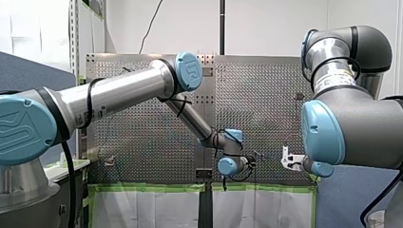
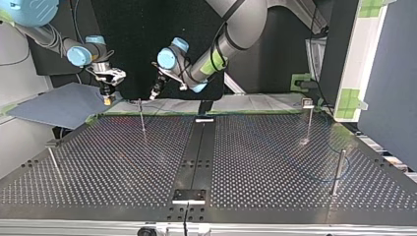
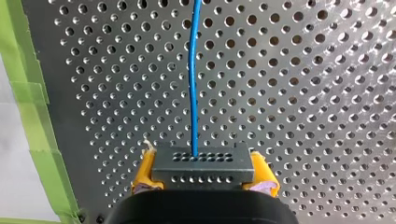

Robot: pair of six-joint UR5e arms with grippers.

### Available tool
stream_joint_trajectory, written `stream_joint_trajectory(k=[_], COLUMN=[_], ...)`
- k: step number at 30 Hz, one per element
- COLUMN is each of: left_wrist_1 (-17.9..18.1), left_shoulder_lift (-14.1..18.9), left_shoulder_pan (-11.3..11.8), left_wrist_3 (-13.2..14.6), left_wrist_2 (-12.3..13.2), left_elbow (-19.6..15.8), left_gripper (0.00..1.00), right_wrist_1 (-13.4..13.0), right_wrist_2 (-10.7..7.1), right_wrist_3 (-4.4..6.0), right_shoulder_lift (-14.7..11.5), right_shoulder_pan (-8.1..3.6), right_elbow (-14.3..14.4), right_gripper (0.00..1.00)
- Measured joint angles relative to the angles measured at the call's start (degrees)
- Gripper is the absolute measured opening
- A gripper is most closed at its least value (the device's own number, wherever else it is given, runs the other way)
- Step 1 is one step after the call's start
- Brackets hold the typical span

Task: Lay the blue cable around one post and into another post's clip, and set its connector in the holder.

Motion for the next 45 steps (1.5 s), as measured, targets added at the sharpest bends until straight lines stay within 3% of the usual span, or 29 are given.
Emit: stream_joint_trajectory(k=[7,13,22,30,38,45], left_wrist_1=[-0.49,2.40,7.29,11.47,15.57,15.78], left_shoulder_lift=[2.46,5.69,10.59,14.79,19.28,23.43], left_shoulder_pan=[-0.32,-0.90,-2.70,-5.94,-5.64,-4.75], left_wrist_3=[3.44,5.01,8.99,6.12,1.67,-0.21], left_wrist_2=[-1.23,-2.95,-7.68,-11.89,-16.37,-19.43], left_elbow=[-2.76,-6.02,-10.92,-15.11,-19.61,-23.77], left_gripper=[1.00,1.00,1.00,1.00,1.00,1.00], right_wrist_1=[-0.03,-0.22,-0.36,-0.51,-0.91,-0.95], right_wrist_2=[0.00,-0.12,-0.17,-0.16,-0.17,-0.20], right_wrist_3=[0.01,0.02,0.10,0.18,0.28,0.28], right_shoulder_lift=[0.00,0.03,0.16,0.29,0.42,0.51], right_shoulder_pan=[0.05,0.18,0.24,0.32,0.47,0.58], right_elbow=[0.00,0.00,0.00,0.00,0.00,0.00], right_gripper=[0.01,0.01,0.01,0.01,0.01,0.01])
